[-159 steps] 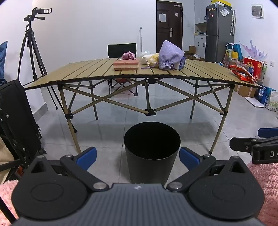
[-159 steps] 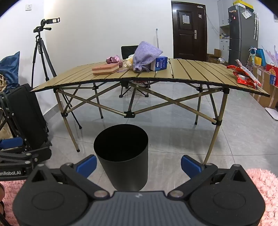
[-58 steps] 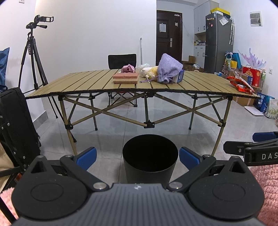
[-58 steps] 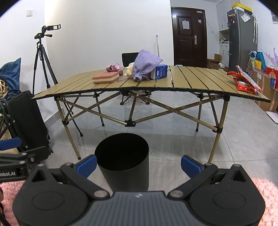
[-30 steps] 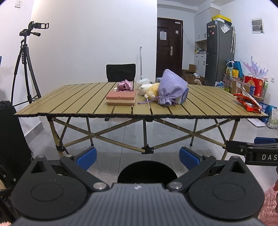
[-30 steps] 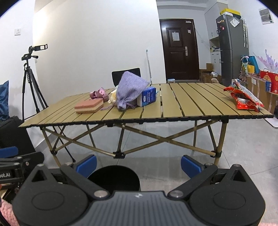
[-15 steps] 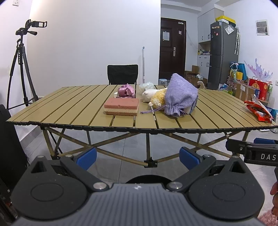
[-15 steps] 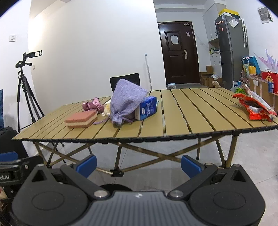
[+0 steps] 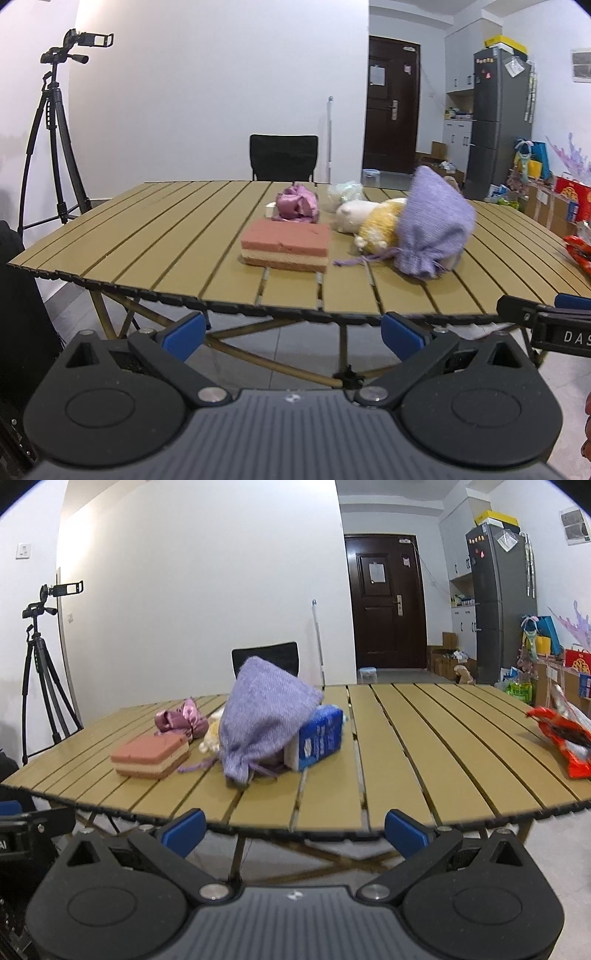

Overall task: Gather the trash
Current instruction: 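Approach the purple drawstring bag and close the right gripper on its neck, then grasp the pink sponge with the left gripper while the right holds the bag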

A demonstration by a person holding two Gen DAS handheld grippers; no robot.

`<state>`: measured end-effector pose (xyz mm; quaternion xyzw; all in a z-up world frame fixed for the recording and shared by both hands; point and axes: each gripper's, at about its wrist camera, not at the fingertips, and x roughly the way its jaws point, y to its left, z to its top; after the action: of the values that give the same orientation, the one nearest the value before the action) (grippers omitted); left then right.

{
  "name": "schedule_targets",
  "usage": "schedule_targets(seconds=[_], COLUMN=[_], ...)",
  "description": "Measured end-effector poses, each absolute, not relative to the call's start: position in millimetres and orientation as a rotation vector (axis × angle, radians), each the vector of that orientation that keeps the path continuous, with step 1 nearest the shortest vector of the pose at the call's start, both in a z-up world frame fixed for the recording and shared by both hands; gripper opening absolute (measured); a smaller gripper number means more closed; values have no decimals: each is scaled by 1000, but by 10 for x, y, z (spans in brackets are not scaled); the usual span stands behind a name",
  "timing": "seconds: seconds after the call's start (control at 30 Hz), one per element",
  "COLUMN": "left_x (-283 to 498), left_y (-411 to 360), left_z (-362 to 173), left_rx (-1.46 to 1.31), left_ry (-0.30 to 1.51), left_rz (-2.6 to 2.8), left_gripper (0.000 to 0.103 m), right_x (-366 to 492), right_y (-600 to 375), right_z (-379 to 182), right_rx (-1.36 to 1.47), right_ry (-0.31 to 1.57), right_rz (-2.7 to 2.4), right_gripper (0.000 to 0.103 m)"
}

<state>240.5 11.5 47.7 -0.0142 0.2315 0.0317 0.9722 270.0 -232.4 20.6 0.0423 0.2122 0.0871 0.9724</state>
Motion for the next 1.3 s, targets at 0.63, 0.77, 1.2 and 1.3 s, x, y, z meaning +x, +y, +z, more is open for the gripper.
schedule_targets(seconds=[0.63, 0.77, 1.2, 1.3], left_x=[3168, 3187, 3385, 3413], left_y=[395, 446, 482, 472], left_z=[531, 527, 400, 449], left_rx=[-37, -51, -64, -64], left_ry=[474, 481, 545, 535], left_rz=[150, 144, 163, 159], left_gripper=[103, 103, 103, 103], right_x=[3704, 3836, 3872, 3797], right_y=[-1524, -1434, -1553, -1640], right_z=[3, -72, -72, -25], right_rx=[44, 61, 88, 105], right_ry=[361, 377, 392, 367], right_rz=[106, 57, 78, 92], right_gripper=[85, 72, 21, 20])
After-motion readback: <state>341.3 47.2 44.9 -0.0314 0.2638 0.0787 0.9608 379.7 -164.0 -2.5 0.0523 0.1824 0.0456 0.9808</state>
